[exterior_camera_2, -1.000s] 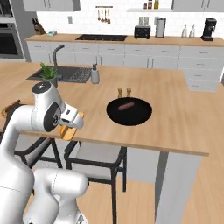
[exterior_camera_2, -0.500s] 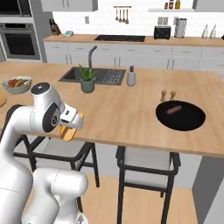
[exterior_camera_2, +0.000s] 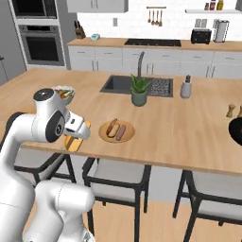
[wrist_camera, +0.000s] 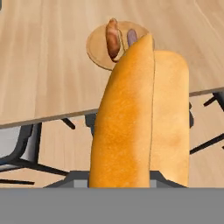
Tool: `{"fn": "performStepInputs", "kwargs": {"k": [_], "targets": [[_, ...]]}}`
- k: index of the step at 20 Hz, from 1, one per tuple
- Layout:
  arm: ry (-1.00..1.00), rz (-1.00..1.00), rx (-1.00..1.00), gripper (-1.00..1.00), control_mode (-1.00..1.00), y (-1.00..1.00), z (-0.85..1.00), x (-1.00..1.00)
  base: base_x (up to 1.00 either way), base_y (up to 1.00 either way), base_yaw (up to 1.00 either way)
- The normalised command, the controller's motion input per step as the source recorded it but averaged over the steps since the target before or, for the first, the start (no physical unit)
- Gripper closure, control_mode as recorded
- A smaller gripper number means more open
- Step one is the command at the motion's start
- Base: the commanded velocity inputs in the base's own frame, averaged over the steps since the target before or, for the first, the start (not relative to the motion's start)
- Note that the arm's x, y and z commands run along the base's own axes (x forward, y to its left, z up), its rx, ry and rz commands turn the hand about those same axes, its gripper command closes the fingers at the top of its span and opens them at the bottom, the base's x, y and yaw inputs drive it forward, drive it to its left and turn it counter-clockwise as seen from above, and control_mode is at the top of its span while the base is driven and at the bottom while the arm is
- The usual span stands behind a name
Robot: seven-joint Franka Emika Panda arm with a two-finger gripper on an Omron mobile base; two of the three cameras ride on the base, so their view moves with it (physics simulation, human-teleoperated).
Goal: Place one bun and one sausage from the bowl on each plate.
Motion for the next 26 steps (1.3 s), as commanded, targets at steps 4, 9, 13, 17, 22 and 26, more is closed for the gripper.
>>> {"fn": "performStepInputs", "kwargs": {"k": [4,9,13,17,22,26], "targets": [[0.00,0.00,0.00,1.00,1.00,0.00,0.00,0.00,0.81,1.00,0.05],[0.00,0.00,0.00,1.00,1.00,0.00,0.00,0.00,0.42,1.00,0.00],[0.00,0.00,0.00,1.00,1.00,0.00,0.00,0.00,0.01,1.00,-0.10],[0.00,0.00,0.00,1.00,1.00,0.00,0.00,0.00,-0.66,0.91,-0.04],[0.00,0.00,0.00,1.00,1.00,0.00,0.00,0.00,0.08,1.00,0.00],[0.00,0.00,0.00,1.00,1.00,0.00,0.00,0.00,0.73,0.39,0.00]]}}
